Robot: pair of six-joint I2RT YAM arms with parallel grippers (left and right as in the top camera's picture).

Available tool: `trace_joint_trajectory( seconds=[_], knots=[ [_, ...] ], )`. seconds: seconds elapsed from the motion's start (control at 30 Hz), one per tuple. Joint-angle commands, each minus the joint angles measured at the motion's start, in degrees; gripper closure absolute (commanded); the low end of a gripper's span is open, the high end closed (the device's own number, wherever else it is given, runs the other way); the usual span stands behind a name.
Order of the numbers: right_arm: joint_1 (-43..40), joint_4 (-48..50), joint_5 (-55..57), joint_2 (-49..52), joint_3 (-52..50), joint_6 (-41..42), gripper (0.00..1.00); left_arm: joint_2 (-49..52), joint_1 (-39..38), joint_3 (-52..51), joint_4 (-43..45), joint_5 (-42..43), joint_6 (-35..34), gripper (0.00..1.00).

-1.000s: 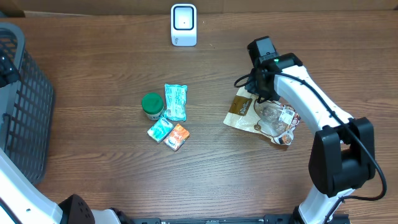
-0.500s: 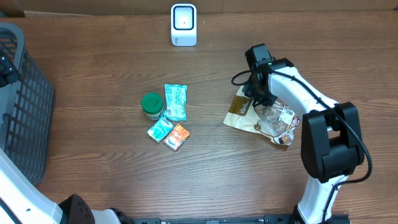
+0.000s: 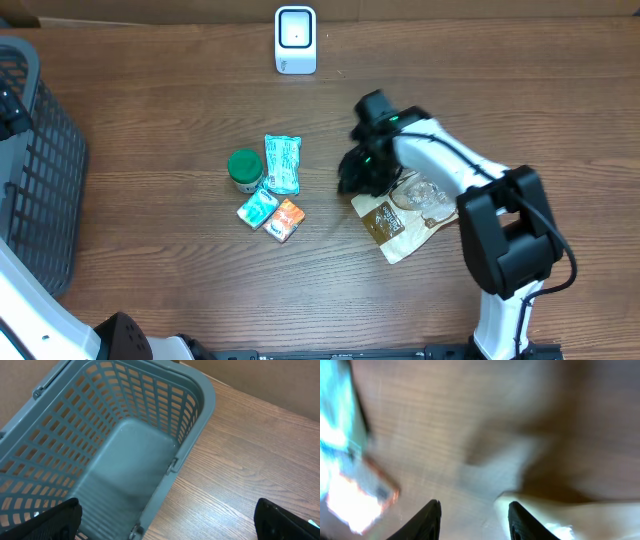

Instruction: Scan the item barcode

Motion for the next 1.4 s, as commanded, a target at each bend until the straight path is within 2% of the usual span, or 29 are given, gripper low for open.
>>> trace_joint_trajectory(
  seconds=[0.0, 0.17, 0.33, 0.43, 0.53, 0.7, 0.93, 1.37],
  knots=[
    [3.1, -3.1, -1.9, 0.5, -0.3, -3.2, 0.6, -0.3, 0.0, -0.3, 0.2, 0.4, -1.0, 0.01],
    [2.6, -7.5, -1.4, -1.7, -0.3, -2.1, 0.69, -0.3, 0.0, -0.3, 0.2, 0.4, -1.0, 0.0],
    [-4.5, -9.8, 4.8, -11.7, -0.3, 4.6, 0.68, -0.3, 0.0, -0.3, 0.2, 0.4, -1.0, 0.0],
    [-11.1, -13.7, 12.3, -18.8, -0.3, 9.8, 0.66, -0.3, 0.0, -0.3, 0.2, 0.4, -1.0, 0.01],
    [-17.9, -18.7, 20.3, -23.2, -0.3, 14.4, 0.57, -0.3, 0.0, -0.3, 0.2, 0.4, -1.0, 0.01],
    [-27.3, -24.7, 25.6, -23.6, -1.4, 15.1, 0.51, -0.3, 0.0, -0.3, 0.2, 0.4, -1.0, 0.01],
    [-31.8, -20.8, 26.5, -23.6, -10.4, 14.9, 0.43, -0.3, 0.0, -0.3, 0.2, 0.4, -0.9, 0.0],
    [-31.8, -8.5, 29.0, -22.8, -22.8, 15.2, 0.4, -0.3, 0.0, -0.3, 0.2, 0.4, -1.0, 0.01]
  ],
)
